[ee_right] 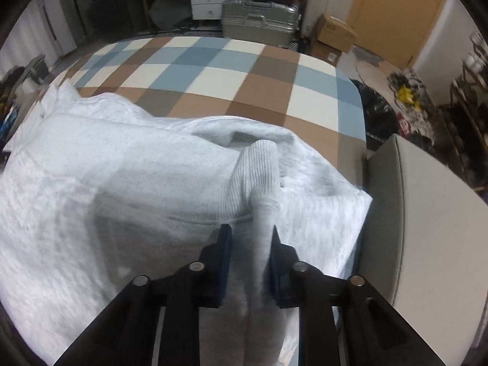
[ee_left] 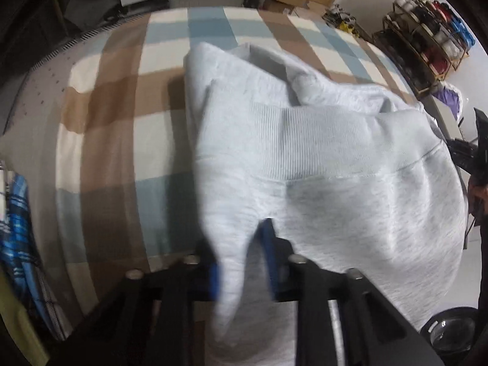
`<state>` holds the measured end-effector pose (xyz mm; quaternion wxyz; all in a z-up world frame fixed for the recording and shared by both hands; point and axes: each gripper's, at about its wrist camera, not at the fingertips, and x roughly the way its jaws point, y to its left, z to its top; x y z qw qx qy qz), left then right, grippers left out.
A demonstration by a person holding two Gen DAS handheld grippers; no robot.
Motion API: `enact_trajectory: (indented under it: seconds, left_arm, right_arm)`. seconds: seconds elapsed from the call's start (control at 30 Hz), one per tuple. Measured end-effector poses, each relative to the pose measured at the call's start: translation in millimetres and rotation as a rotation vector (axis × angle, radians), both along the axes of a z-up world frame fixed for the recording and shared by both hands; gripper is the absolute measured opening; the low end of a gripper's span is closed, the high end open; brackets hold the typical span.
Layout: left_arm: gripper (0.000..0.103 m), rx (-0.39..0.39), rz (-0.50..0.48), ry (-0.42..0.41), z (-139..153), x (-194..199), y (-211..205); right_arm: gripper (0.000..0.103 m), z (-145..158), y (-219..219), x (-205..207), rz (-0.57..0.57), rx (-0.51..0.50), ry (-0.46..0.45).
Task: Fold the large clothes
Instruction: 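Fold the held hem and cuff over the sweatshirt body with both grippers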
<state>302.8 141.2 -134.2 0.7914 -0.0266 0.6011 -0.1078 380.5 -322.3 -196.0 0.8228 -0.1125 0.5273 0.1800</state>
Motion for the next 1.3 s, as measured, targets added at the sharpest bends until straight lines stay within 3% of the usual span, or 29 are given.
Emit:
enact_trajectory:
  seconds: [0.07,0.23,0.33,0.47,0.57,0.67,0.77,0.93,1.0,1.17,1.27,1.3]
  left_arm:
    - [0.008,-0.011,0.000,-0.033,10,-6,2]
    - [0.006,-0.007,-0.020,-0.091,32,-19,5]
    - [0.003,0.060,-0.044,-0.150,42,-30,-2]
    - [0.003,0.121,-0.062,-0.180,39,-20,-13]
    - [0.003,0.135,-0.096,-0.166,21,-10,-18]
    - [0.003,0.047,-0.058,-0.138,3,-2,-9]
    - [0.003,0.001,-0.020,-0.155,2,-7,-6]
    - [0.004,0.072,-0.064,-0.195,1,-14,-21]
    - [0.016,0.087,-0.089,-0.202,2,-15,-25]
    - [0.018,0.097,-0.105,-0.217,-2,-5,-28]
    - [0.019,0.062,-0.094,-0.179,-10,6,-25]
    - [0.019,0.048,-0.097,-0.171,-13,9,-24]
  right_arm:
    - [0.006,15,-9,-8,-0.020,0.062,-0.031]
    - [0.005,66,-24,-39,-0.060,0.180,-0.214]
    - [0.005,93,-29,-60,-0.066,0.226,-0.317]
    - [0.005,118,-40,-79,-0.111,0.292,-0.416]
    - [0.005,121,-41,-81,-0.120,0.311,-0.428]
    - [0.005,105,-38,-77,-0.123,0.298,-0.389]
    - [0.006,83,-41,-73,-0.141,0.304,-0.317]
    - [0.009,47,-32,-69,-0.128,0.304,-0.206]
    - [0.011,42,-27,-65,-0.125,0.298,-0.187]
    - [0.017,30,-22,-51,-0.144,0.281,-0.148]
    - [0.028,19,-21,-42,-0.168,0.263,-0.114]
    - [0.040,15,-21,-37,-0.171,0.247,-0.089]
